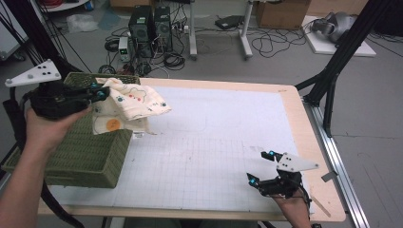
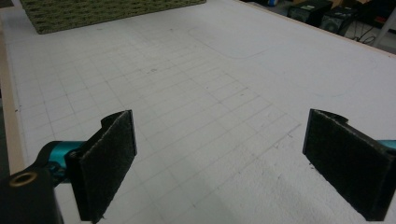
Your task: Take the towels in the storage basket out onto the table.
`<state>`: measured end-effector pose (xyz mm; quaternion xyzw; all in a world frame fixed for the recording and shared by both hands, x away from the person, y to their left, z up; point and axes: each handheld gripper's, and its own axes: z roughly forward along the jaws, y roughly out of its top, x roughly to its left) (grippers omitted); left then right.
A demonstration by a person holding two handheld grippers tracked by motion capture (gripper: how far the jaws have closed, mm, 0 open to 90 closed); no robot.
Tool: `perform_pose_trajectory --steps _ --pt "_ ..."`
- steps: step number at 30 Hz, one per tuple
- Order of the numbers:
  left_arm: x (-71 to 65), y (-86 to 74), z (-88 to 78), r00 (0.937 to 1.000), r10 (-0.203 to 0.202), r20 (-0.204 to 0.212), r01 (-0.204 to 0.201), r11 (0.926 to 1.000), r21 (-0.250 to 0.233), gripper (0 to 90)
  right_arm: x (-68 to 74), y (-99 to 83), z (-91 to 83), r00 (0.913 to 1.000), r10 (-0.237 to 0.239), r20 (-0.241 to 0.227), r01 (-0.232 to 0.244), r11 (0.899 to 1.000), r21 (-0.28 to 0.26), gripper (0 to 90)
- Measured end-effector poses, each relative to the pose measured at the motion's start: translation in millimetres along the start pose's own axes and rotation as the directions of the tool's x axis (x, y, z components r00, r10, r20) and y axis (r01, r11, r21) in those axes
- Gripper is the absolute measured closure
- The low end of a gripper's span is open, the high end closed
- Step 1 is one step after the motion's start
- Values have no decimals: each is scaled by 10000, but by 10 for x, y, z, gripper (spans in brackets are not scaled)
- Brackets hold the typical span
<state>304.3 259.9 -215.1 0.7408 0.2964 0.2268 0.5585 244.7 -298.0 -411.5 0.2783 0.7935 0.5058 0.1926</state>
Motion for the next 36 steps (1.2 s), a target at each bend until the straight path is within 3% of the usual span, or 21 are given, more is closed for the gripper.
perform_pose_trajectory --steps 10,18,25,32,36 --pt "-154 57 241 9975 89 700 -84 9999 -71 847 -7 2 -3 10000 -16 3 16 10000 5 89" --pt "-294 7 474 9926 108 1209 -118 9999 81 846 -3 6 -1 10000 -50 -63 50 10000 -30 89" --pt "-410 -152 746 9870 -87 1604 45 9996 266 846 5 9 -4 10000 9 -65 -9 10000 -34 89" --pt "-519 -384 1036 9847 -417 1694 337 9982 498 846 2 12 2 9999 -106 -67 106 9999 -39 89" --pt "-597 -489 1206 9833 -428 1770 307 9971 702 845 7 18 10 9999 -74 -107 74 10000 -26 90"
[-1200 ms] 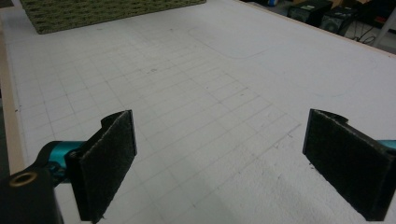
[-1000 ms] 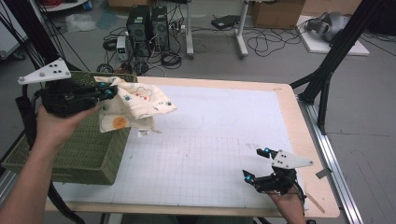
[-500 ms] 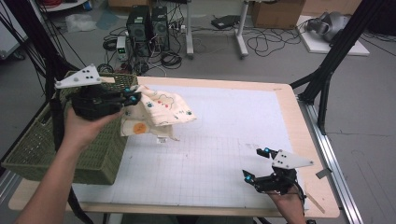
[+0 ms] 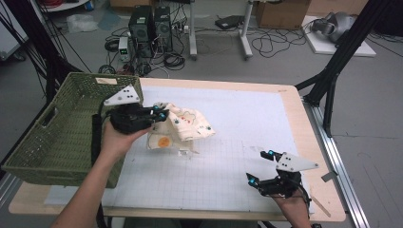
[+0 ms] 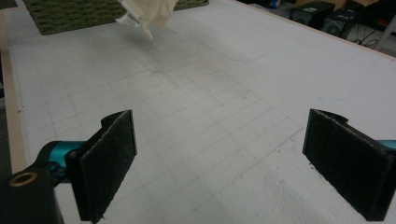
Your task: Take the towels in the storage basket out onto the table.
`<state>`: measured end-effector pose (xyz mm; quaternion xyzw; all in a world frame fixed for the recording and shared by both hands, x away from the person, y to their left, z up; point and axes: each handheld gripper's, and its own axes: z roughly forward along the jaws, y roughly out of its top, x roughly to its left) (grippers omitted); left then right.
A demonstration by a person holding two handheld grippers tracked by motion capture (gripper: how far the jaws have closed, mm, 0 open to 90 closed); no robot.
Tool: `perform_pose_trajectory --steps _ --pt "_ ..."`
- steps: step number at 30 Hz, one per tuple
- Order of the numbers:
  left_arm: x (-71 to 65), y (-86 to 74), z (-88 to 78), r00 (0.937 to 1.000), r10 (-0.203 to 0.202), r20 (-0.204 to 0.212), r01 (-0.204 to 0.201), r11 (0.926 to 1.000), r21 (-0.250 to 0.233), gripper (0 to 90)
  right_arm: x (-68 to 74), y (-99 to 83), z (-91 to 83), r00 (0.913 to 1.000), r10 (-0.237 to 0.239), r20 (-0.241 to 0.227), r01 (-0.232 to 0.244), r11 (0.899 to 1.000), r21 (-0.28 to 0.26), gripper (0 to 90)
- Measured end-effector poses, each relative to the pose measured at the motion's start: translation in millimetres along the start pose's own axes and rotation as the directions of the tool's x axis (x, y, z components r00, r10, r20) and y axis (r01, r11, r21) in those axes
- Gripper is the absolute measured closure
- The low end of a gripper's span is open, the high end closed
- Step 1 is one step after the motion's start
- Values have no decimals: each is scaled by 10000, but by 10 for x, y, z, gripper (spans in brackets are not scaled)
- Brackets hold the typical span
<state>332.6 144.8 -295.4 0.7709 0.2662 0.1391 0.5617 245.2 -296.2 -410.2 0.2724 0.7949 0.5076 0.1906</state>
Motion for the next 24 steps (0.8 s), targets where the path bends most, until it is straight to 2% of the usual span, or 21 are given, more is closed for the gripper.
perform_pose_trajectory --steps 2,3,6,12,17,20,24 --pt "-12 -26 49 10000 -47 60 47 10000 34 845 0 4 6 10000 -59 -3 59 10000 4 89" --pt "-35 -79 150 10000 -28 65 27 9998 201 844 2 5 10 10000 -52 -4 52 10000 -17 89" --pt "-66 -163 299 9997 -110 218 104 9996 279 843 8 9 16 10000 -49 -34 49 10000 7 89" --pt "-89 -348 585 9980 -488 403 470 9979 438 839 9 9 24 9999 -75 -71 75 10000 4 90" --pt "-66 -474 794 9974 -673 251 660 9966 492 835 9 13 41 9998 -114 -131 114 9999 21 89" --pt "-46 -535 915 9974 -715 132 704 9951 693 834 13 16 49 9999 -81 -144 82 10000 16 89" --pt "-33 -581 1041 9968 -803 -65 805 9947 645 829 15 16 62 9998 -83 -190 83 10000 26 89"
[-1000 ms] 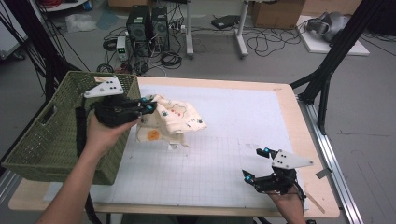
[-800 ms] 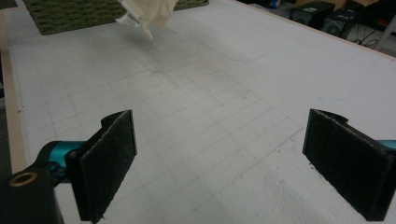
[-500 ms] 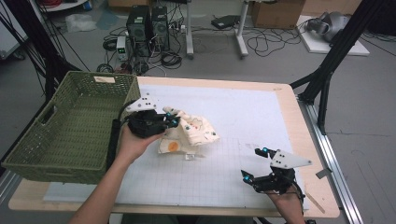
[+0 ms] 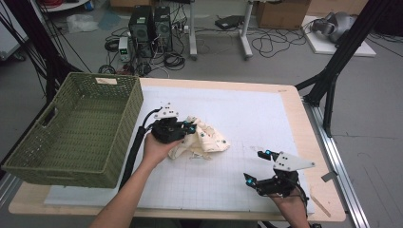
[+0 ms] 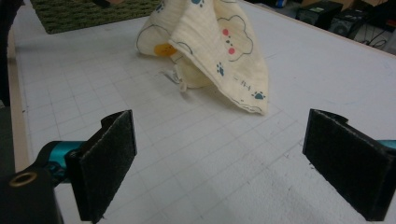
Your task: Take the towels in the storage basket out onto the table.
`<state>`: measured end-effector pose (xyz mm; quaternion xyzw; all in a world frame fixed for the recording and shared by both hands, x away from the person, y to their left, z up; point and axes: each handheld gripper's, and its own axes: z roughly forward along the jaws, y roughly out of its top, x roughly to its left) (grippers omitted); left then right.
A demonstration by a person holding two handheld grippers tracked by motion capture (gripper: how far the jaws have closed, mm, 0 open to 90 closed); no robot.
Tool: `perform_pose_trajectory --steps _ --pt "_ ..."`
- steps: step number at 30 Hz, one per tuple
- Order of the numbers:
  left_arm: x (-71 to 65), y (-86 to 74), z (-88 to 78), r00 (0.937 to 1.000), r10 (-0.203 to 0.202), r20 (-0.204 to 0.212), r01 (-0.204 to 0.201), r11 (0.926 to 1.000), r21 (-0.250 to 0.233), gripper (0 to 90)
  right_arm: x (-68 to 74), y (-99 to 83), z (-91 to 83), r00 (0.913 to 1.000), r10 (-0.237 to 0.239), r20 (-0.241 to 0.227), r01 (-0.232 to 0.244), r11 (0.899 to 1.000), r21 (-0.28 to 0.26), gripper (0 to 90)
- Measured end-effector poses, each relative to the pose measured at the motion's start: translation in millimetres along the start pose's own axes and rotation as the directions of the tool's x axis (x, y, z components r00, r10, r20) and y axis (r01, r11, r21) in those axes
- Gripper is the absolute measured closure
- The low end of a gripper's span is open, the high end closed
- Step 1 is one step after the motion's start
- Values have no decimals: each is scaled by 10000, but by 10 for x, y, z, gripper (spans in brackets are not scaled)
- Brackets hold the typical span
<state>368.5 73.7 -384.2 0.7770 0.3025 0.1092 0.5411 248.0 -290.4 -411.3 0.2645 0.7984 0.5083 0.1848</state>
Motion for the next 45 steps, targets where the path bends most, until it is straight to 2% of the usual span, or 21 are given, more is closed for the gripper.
perform_pose_trajectory --steps 7,12,16,20,22,26,29,31,35,39,45 --pt "80 -75 141 9988 -119 -474 126 9998 136 808 -12 7 30 10000 16 -56 -16 10000 5 90" --pt "145 -123 205 9964 -192 -820 227 9989 419 764 -15 22 75 9999 62 -105 -61 10000 48 90" --pt "190 -131 189 9959 -295 -860 333 9985 434 702 0 47 104 9999 94 -120 -94 10000 22 92" --pt "172 -91 122 9967 -274 -760 288 9994 171 615 2 76 152 9999 13 -122 -12 10000 95 100" --pt "160 -68 77 9971 -205 -729 212 9997 87 578 4 91 167 9995 58 -312 -56 9999 84 170" --pt "144 -30 -25 9976 -69 -686 64 9999 -77 540 3 139 215 9995 5 -323 -4 10000 22 185" --pt "122 -2 -101 9977 70 -673 -79 9999 -128 494 -4 179 269 9988 -39 -479 45 9999 123 236" --pt "95 -8 -164 9972 107 -736 -135 9992 -373 476 -23 206 320 9986 -136 -516 146 9997 190 267" --pt "89 -81 -277 9964 56 -847 -105 9983 -569 474 -95 255 437 9975 -237 -671 267 9987 441 366" --pt "119 -194 -366 9941 -151 -1069 86 9981 -610 494 -224 291 579 9979 -49 -647 93 9976 686 456" --pt "132 -381 -367 9921 -296 -1221 249 9989 -398 527 -361 267 838 9983 139 -566 -65 9917 1282 509"
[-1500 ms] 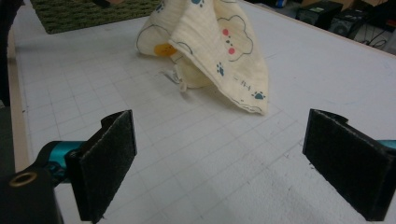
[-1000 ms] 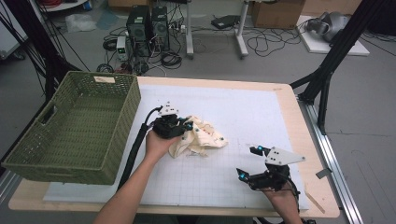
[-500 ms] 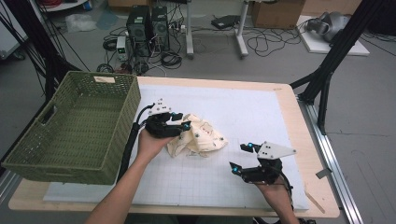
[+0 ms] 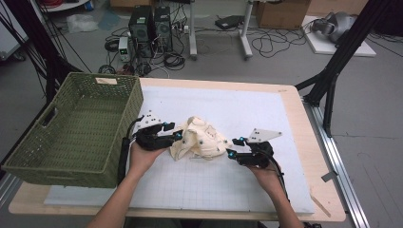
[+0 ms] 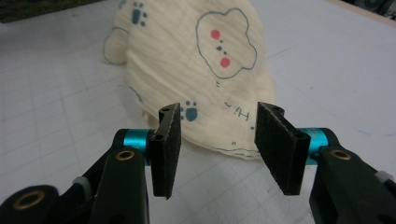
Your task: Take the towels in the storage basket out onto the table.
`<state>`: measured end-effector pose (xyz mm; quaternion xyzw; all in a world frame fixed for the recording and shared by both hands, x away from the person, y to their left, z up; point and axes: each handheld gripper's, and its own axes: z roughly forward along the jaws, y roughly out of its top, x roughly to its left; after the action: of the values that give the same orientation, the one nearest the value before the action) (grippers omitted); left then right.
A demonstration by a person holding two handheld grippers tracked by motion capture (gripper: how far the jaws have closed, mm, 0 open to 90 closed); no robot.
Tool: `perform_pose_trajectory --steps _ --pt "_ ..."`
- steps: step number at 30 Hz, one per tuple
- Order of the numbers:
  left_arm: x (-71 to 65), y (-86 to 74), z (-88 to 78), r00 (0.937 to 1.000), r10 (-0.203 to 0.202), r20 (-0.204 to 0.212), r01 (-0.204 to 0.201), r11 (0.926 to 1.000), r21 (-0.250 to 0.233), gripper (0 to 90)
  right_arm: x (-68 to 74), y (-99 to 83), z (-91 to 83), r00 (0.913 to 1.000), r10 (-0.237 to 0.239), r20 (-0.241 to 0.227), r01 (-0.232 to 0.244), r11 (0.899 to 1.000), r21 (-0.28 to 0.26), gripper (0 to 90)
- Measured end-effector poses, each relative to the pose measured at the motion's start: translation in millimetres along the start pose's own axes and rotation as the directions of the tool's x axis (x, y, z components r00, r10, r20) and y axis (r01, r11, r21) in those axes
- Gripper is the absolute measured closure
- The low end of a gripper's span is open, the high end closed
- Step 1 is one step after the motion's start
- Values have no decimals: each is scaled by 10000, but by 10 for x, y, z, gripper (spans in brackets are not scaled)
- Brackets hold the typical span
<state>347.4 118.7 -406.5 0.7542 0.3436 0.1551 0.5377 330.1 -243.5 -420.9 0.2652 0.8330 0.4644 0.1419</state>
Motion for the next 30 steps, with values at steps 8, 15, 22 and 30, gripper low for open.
perform_pose_trajectory --steps 8,15,22,30 --pt "-20 -191 77 9984 226 -523 -186 9970 752 540 -150 -27 226 9991 377 187 -389 9969 684 535" --pt "18 -238 123 9933 322 -1106 -141 9870 1601 608 -237 -37 373 9977 554 389 -601 9893 1329 592" --pt "34 -332 243 9890 635 -1338 -219 9561 2922 800 -261 -34 425 9991 374 222 -406 9848 1691 829" --pt "60 -297 192 9910 434 -1263 -106 9683 2495 895 -392 248 280 9952 -123 967 -38 9863 1650 892"
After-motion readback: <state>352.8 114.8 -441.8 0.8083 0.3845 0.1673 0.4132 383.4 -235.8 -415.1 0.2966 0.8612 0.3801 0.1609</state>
